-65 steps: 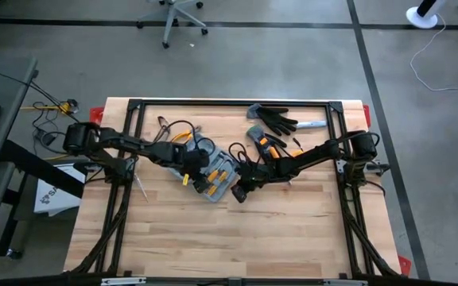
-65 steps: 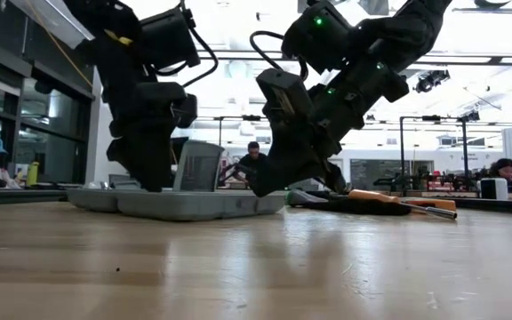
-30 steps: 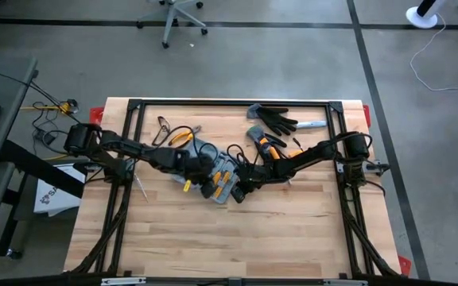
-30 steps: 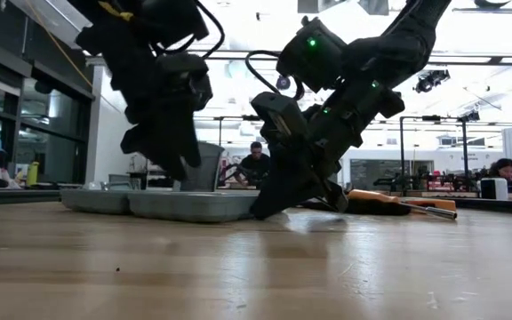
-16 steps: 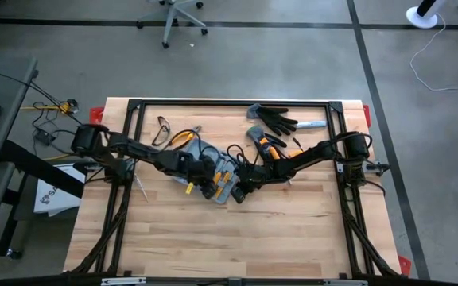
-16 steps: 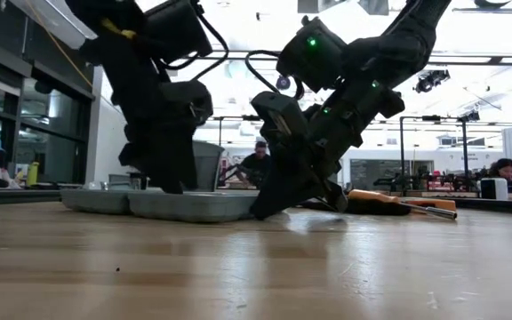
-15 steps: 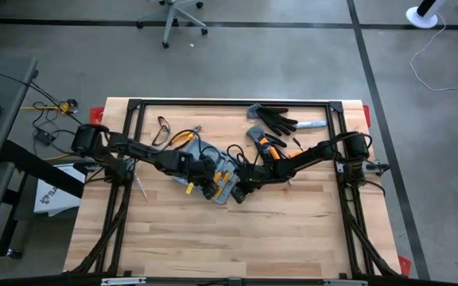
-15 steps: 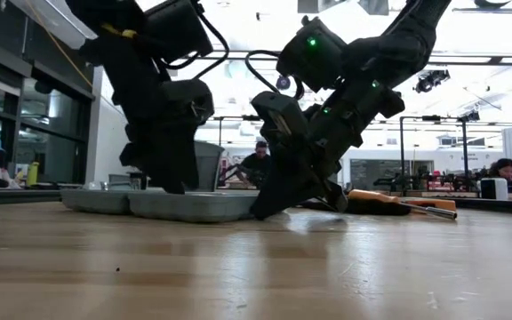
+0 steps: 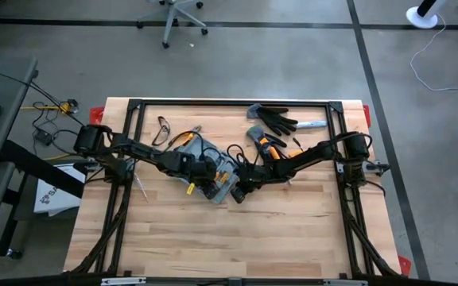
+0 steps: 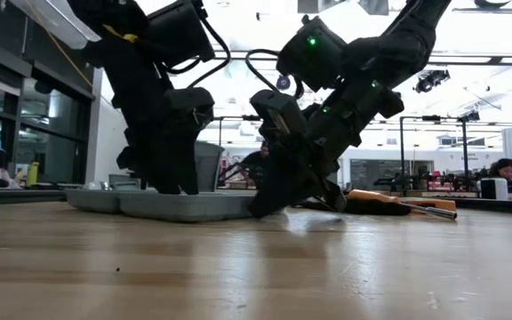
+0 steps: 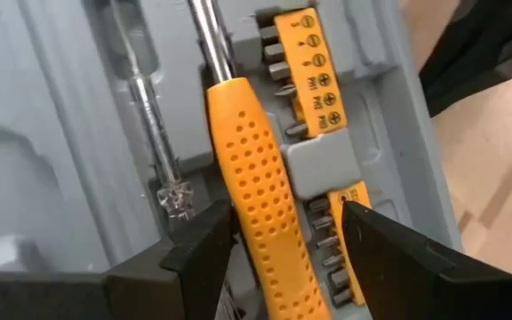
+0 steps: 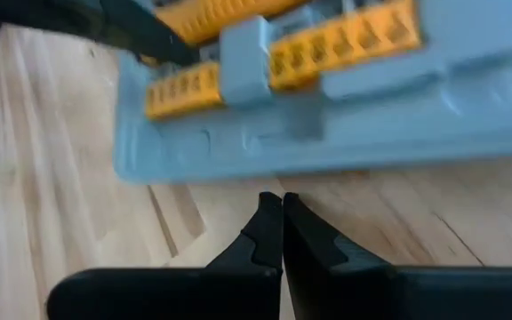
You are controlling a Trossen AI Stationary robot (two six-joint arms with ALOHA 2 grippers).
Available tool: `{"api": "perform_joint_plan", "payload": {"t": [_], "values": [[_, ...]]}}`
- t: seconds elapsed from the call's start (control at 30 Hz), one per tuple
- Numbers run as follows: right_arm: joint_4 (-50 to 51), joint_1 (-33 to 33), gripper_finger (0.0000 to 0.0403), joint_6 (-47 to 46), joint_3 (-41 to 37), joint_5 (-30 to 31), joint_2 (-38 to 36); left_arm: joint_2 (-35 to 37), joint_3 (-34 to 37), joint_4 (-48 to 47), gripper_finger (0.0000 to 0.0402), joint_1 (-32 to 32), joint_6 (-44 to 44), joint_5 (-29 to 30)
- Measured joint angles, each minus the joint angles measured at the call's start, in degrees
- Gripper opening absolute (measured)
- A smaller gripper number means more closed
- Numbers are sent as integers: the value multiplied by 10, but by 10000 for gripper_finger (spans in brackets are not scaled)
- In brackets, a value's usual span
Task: Prefit tool cases
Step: Remove the yellow hammer from the gray toolbox
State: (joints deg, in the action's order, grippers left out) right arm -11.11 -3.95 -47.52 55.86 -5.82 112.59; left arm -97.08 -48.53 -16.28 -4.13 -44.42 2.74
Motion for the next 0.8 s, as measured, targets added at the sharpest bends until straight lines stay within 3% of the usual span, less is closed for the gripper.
{"api": "perform_joint_plan", "payload": {"t": [0.2,0.6,0.8], "values": [[-8,2,0,9,-1,-21,0,-2,2,67,207,12,8,-53],[-12,2,0,10,-1,-19,0,-1,4,89,207,54,28,-144],[-25,4,0,11,0,-3,0,38,1,74,207,59,39,-150]]}}
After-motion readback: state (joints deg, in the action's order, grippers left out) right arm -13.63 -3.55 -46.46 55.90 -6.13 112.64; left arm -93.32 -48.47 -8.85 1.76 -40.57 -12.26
